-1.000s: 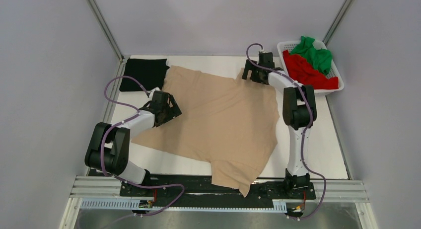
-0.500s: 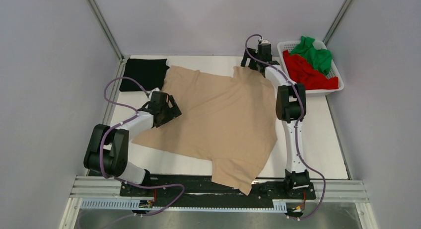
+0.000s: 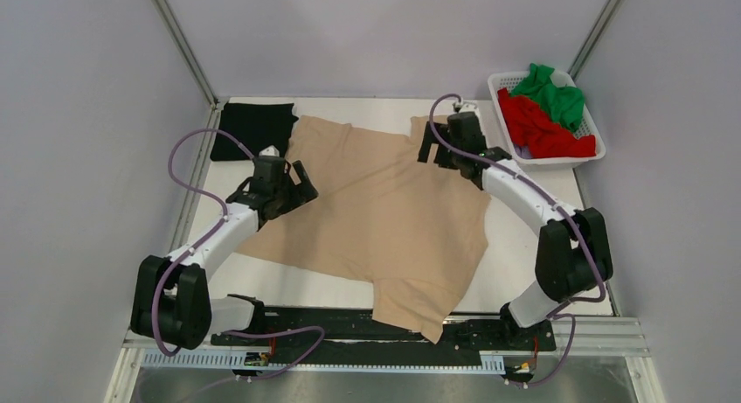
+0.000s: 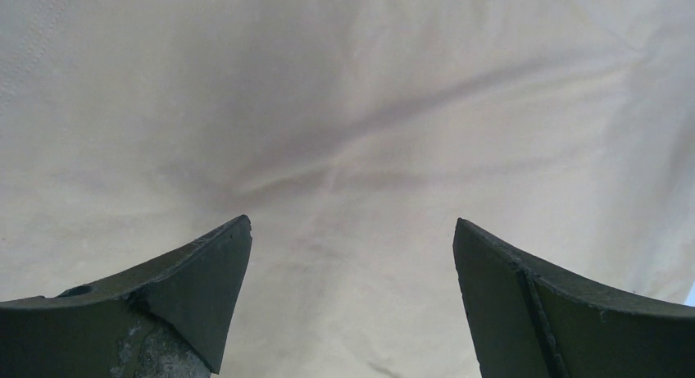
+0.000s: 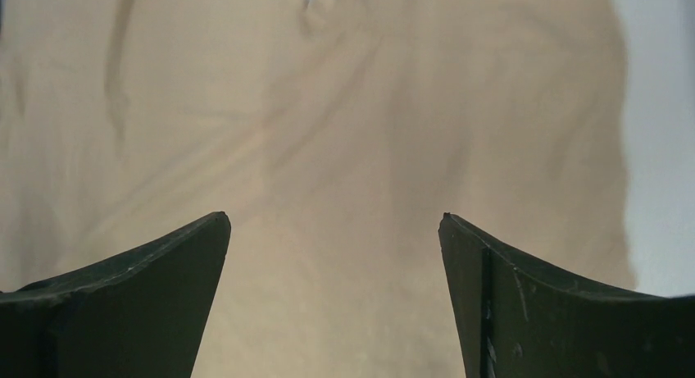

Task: Fold and stack the t-shirts
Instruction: Flatten out the tshirt

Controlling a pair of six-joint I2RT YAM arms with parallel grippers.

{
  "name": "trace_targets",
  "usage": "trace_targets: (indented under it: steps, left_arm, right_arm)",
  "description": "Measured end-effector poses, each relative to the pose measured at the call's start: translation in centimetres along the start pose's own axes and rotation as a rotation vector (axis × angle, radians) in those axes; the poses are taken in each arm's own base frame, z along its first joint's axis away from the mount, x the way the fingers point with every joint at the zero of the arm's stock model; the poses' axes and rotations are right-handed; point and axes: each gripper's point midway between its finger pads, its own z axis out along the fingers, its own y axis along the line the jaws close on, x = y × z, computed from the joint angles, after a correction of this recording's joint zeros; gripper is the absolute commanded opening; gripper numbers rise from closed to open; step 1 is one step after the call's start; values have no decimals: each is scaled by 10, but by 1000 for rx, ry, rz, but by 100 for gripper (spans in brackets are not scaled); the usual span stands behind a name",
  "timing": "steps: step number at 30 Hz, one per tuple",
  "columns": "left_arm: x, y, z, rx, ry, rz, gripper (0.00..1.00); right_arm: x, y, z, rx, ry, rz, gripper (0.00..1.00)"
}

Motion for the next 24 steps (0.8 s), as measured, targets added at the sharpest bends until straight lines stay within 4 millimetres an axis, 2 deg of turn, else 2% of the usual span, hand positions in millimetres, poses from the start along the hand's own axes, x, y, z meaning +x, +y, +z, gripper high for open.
trace_targets:
  steps: [2,3,6,7,9,15,24]
  left_arm:
    - [-4,-1,-3,-9,-1,10,100]
    - [-6,-2,-4,-10,-3,16,100]
    - [-12,-5,-2,-16,-4,24,100]
    - [-13,-6,0,-19,0,27,100]
    - [-13,-8,8,-30,17,33,100]
    - [-9,-8,36,-62,72,42,100]
    - [0,1,75,-117,106,36,100]
  right_arm:
    - [39,10,-14,-13,62,-4,100]
    - [65,14,-18,-16,113,-9,100]
    - [127,3,-22,27,259,-12,100]
    - [141,-6,-23,59,297,-8,100]
    - [156,-23,-21,125,341,4,100]
    - [165,-63,1,265,386,56,100]
    - [115,-88,54,329,336,130,100]
